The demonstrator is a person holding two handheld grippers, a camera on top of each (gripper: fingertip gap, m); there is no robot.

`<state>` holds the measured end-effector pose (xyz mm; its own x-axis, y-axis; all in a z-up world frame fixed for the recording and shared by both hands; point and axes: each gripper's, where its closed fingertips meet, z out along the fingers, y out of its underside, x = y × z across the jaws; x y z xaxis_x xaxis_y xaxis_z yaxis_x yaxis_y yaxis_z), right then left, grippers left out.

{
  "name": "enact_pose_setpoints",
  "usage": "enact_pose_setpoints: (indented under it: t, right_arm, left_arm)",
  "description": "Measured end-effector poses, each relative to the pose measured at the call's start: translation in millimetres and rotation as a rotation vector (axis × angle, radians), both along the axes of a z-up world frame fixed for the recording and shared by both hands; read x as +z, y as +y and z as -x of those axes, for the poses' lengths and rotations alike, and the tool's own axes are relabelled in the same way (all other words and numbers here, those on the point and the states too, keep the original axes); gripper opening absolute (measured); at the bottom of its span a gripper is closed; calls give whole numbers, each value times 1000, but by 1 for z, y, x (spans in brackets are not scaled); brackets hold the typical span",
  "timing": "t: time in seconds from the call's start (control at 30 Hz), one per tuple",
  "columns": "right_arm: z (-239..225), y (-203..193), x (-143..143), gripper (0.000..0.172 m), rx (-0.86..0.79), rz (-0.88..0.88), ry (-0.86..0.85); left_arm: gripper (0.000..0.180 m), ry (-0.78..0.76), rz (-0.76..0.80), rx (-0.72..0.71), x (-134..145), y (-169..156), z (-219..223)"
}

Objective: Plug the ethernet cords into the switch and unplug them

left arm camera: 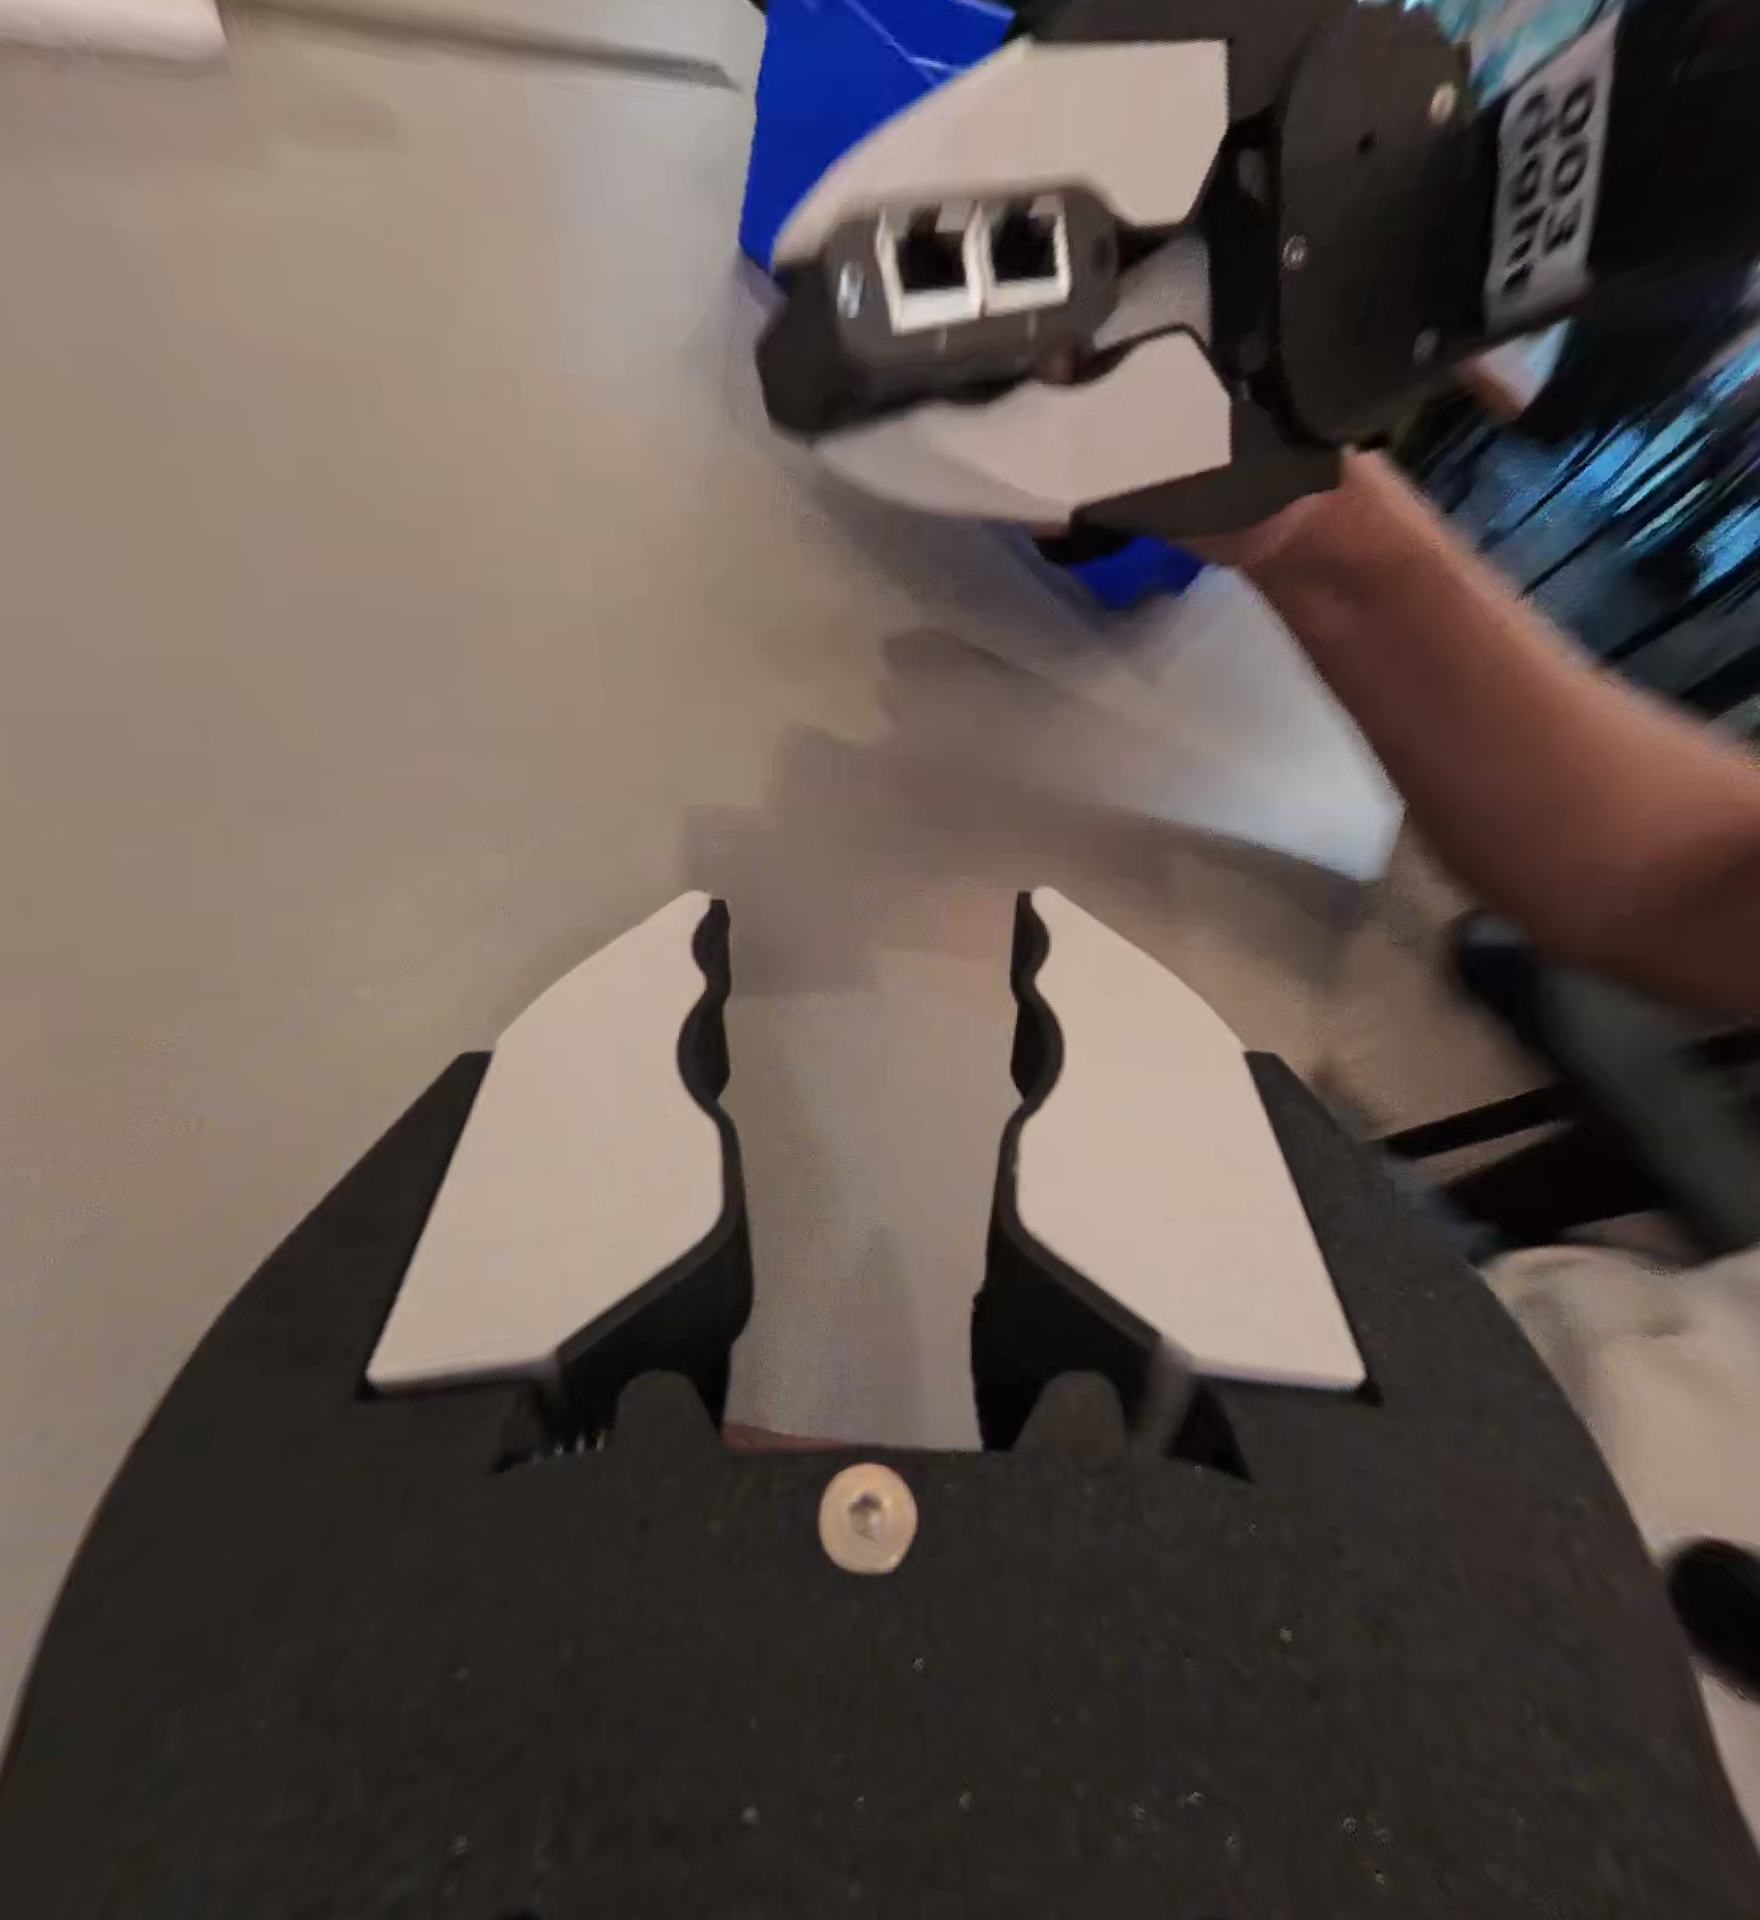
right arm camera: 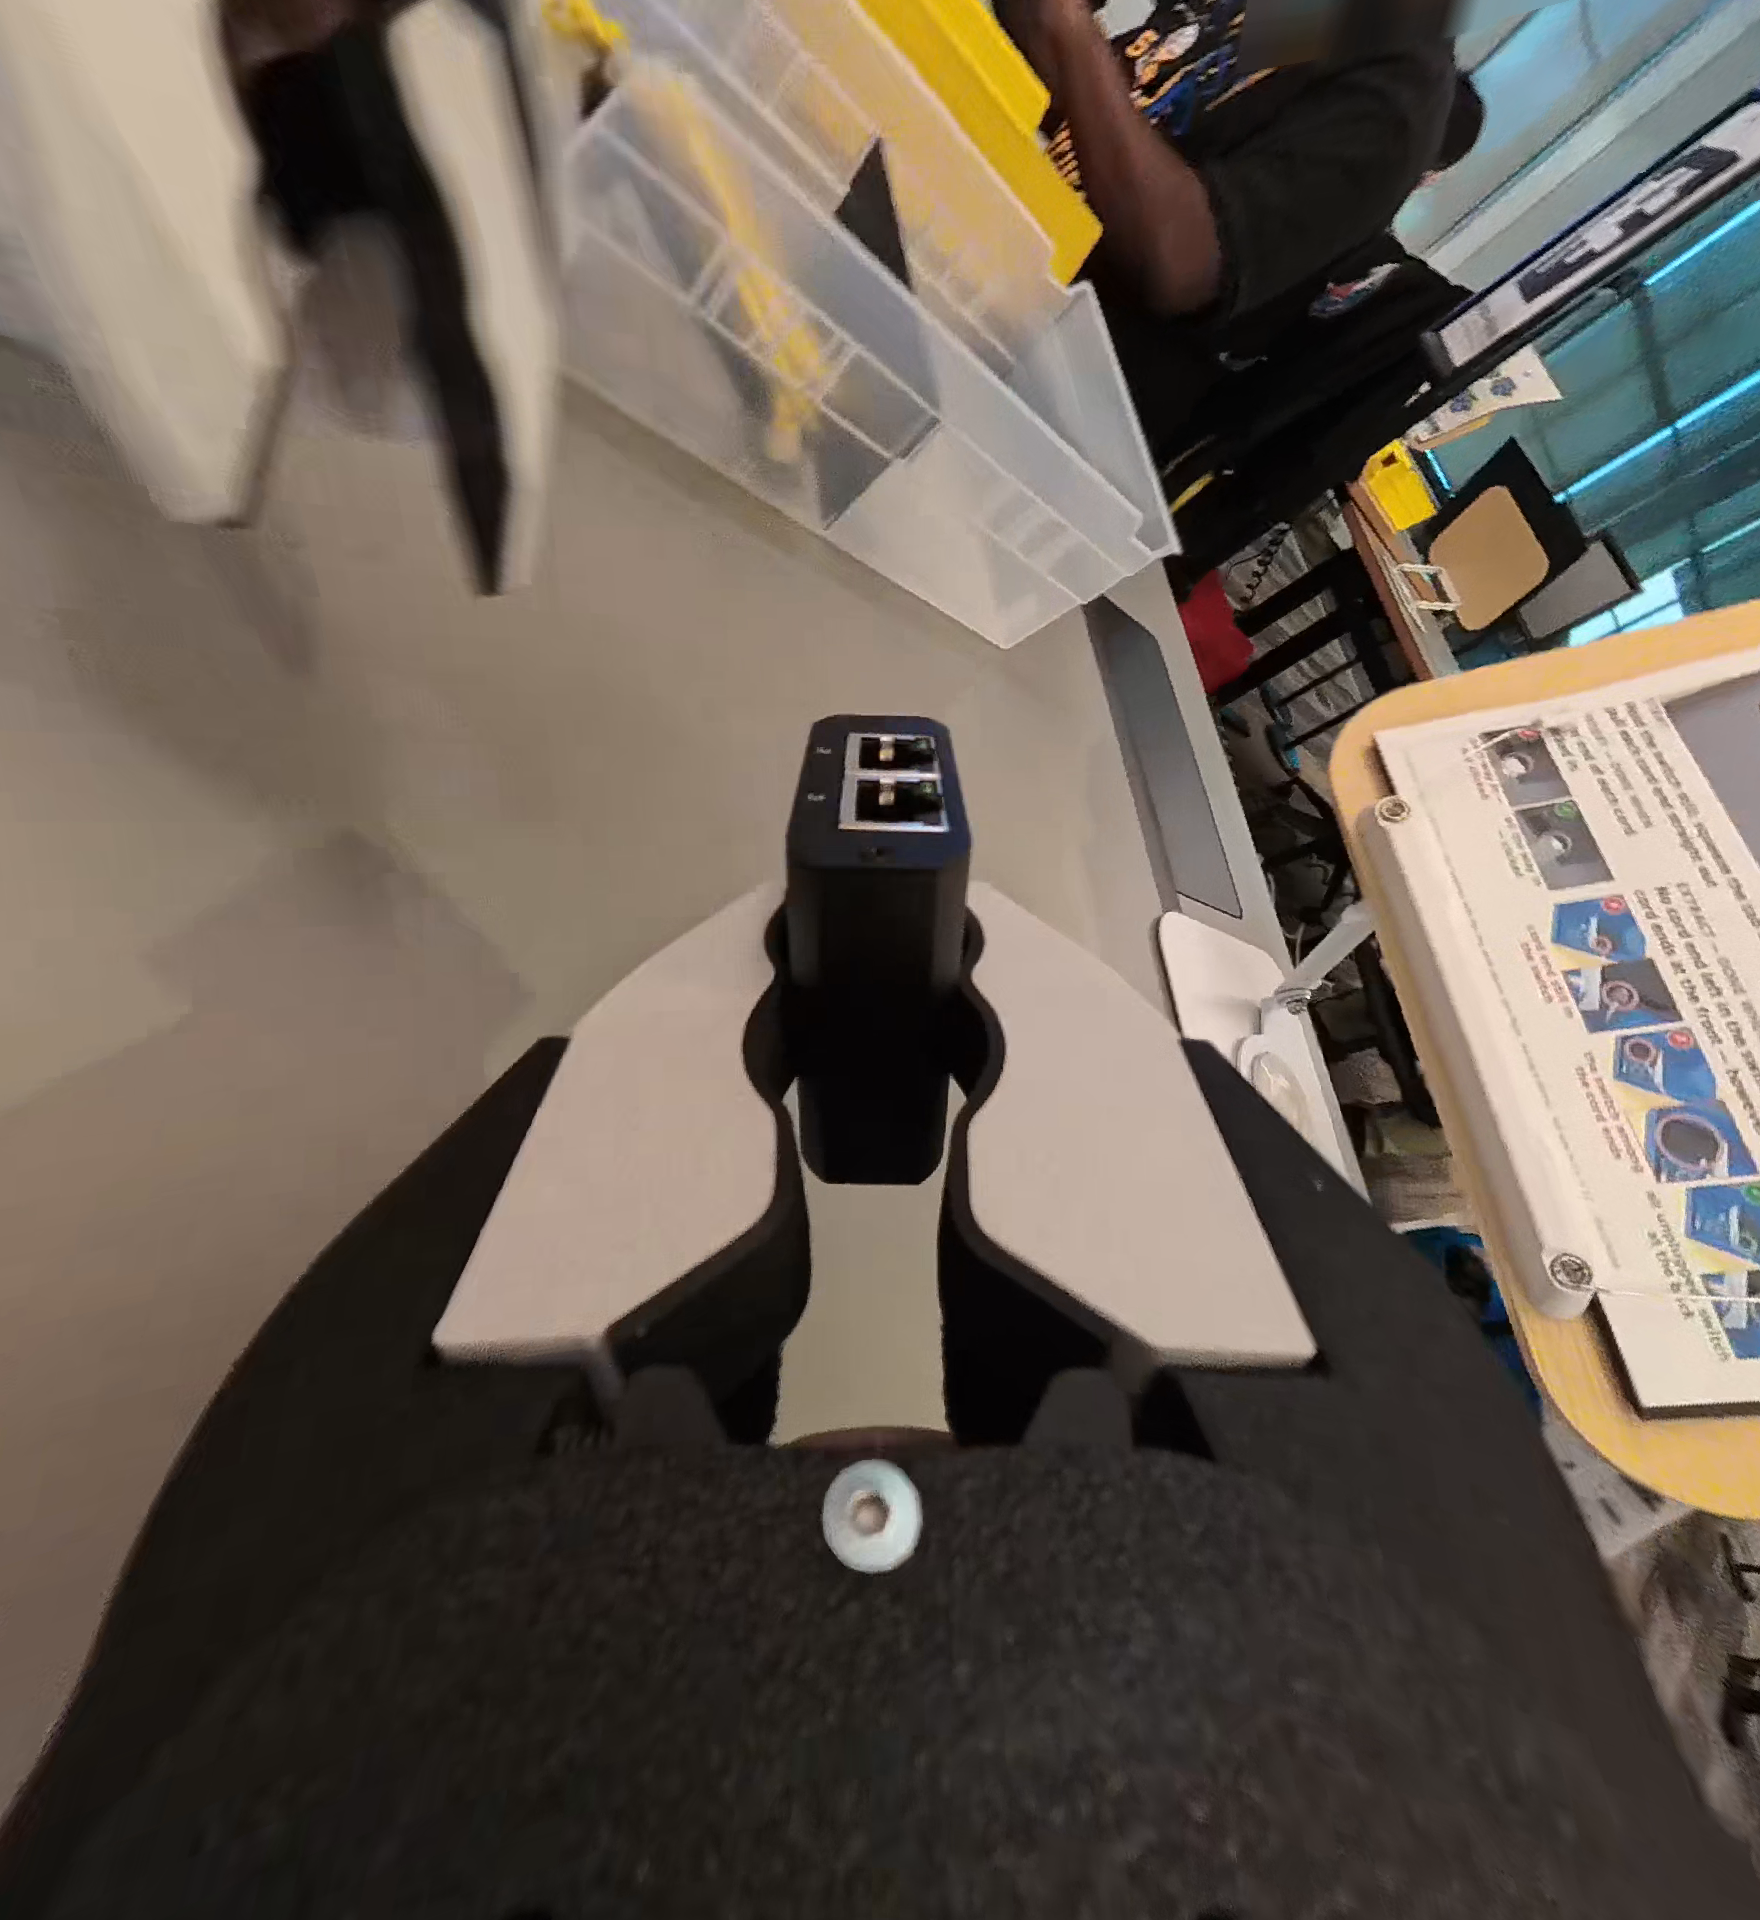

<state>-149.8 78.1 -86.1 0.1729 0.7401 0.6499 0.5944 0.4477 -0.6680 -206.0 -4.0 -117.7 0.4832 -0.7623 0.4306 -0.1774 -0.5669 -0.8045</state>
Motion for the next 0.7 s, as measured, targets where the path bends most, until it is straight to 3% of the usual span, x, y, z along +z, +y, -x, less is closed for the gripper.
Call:
enact_pose_setpoints:
  t: [0.1, 0.2, 0.27, 0.43, 0.53, 0.7]
  right_arm:
    - [0, 10, 6, 24, -27, -13, 63]
    - [0, 17, 6, 24, -56, -83, 111]
    - [1, 23, 6, 24, -74, -171, 132]
    - [4, 33, -1, 23, -71, -327, 55]
    - [7, 35, 11, 23, -39, -342, 81]
    - [1, 33, 10, 23, -44, -312, 101]
  left_arm:
    - [53, -219, 272, 82, -12, -24, 5]
    - [55, -370, 394, 115, -15, -40, 13]
    - [49, -384, 348, 88, -7, -46, 20]
    - [53, -134, 123, 135, -20, -51, 29]
    - [57, 0, -29, 180, -19, -45, 33]
    - [58, 61, -109, 169, -20, -41, 35]
